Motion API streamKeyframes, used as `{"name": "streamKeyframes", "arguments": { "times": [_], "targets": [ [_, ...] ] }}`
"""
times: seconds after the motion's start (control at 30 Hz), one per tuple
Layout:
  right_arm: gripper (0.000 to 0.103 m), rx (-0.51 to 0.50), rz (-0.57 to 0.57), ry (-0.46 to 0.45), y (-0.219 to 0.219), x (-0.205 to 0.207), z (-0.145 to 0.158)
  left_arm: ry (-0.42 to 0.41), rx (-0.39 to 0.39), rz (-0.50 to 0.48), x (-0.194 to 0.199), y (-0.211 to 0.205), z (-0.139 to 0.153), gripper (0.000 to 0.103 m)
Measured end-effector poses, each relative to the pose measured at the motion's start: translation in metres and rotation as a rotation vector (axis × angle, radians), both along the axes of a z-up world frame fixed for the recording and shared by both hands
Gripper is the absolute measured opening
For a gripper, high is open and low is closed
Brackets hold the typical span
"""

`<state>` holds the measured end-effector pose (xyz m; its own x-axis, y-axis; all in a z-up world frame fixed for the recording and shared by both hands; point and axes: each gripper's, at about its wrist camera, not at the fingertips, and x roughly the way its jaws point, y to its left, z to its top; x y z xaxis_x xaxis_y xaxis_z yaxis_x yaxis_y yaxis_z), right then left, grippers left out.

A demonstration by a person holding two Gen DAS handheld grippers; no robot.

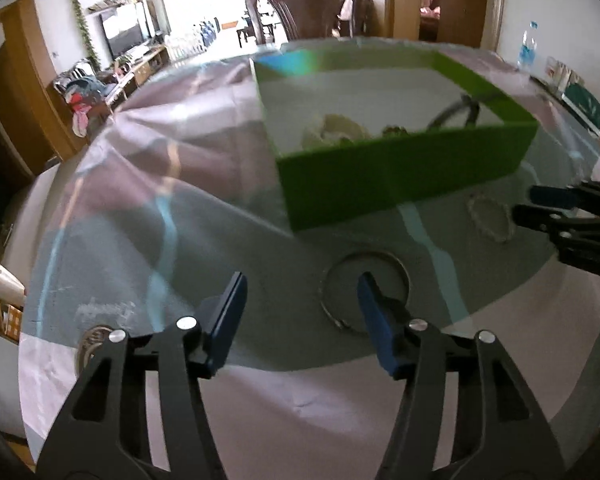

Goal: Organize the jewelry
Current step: 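Grasp the silver bangle with the left tool while the right tool grasps the white bead bracelet, then carry the bangle and white bracelet into the green box and open both tools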

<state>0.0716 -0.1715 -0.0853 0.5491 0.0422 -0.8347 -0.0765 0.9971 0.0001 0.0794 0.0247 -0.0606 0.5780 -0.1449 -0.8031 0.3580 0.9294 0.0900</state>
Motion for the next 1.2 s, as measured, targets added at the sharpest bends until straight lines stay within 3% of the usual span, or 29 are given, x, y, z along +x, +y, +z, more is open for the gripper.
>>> {"name": "streamKeyframes", "arguments": {
  "times": [0.23, 0.43, 0.57, 0.6, 0.87, 1.2],
  "targets": [
    [0.038, -0.020, 0.002, 0.014, 0.013, 0.008, -0.008, 0.046, 0.021, -0.006, 0.005, -0.007, -0.018, 0.048],
    [0.028, -0.009, 0.016, 0.014, 0.014, 0.004, -0.009, 0.069, 0.014, -0.014, 0.009, -0.012, -0.023, 0.036],
    [0.010, 0.016, 0.036, 0.021, 0.020, 0.001, -0.008, 0.104, -0.035, -0.029, 0.011, -0.010, -0.023, 0.011],
    [0.010, 0.012, 0.038, 0.022, 0.020, 0.000, -0.008, 0.110, -0.037, -0.028, 0.011, -0.010, -0.022, 0.007],
    [0.008, 0.008, 0.057, -0.007, 0.025, -0.011, 0.003, 0.101, -0.040, -0.012, 0.007, -0.011, -0.016, 0.003],
    [0.008, 0.002, 0.063, -0.165, 0.026, -0.029, 0.065, -0.021, -0.050, -0.019, -0.012, -0.013, 0.030, 0.004]
  ]
}}
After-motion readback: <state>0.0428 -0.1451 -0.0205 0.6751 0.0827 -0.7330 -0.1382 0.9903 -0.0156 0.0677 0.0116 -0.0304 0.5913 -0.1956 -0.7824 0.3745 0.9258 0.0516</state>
